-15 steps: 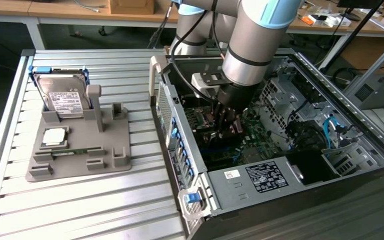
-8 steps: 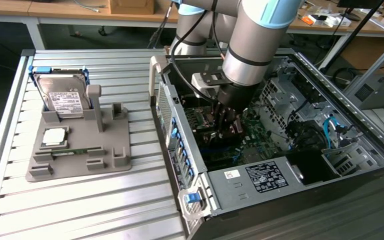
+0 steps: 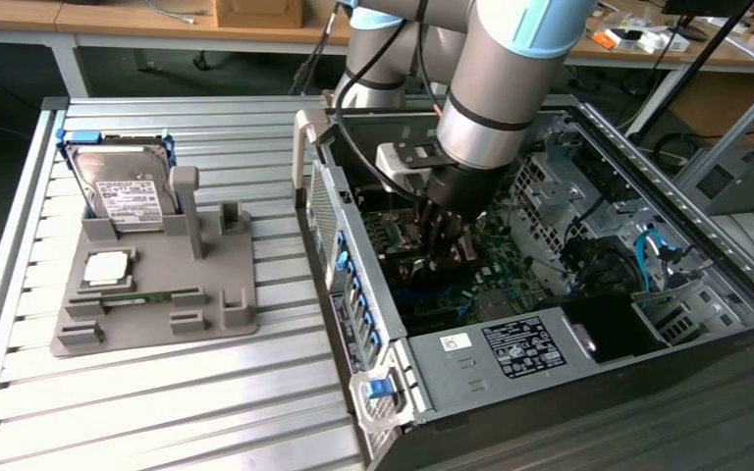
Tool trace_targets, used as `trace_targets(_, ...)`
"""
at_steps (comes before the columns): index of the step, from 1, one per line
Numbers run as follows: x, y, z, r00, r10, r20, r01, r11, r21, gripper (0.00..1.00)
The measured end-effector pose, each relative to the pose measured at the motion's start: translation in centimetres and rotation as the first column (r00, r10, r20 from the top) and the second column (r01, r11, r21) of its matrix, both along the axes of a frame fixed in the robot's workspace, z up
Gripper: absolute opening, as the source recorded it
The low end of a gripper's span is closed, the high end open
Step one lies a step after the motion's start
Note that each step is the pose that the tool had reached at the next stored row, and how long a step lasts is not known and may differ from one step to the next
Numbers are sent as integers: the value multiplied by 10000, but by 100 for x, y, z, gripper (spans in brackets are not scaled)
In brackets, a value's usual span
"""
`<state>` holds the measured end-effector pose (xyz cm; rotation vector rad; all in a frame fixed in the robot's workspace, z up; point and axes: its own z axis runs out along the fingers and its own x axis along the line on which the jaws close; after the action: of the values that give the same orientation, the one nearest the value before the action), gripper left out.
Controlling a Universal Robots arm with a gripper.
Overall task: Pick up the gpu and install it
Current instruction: 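Insert the gpu into the slot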
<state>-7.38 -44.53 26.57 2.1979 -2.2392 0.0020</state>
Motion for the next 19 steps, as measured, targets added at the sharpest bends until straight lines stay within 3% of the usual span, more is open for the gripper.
trace_targets(1,0,-1,0,10000,0,-1,0,10000,51,27)
trace_targets(3,0,-12,0,10000,-1,1,1,10000,82,27)
trace_targets(8,0,-43,-1,10000,-1,1,1,10000,83,27)
trace_targets(19,-2,-52,-1,10000,0,1,0,10000,87,27)
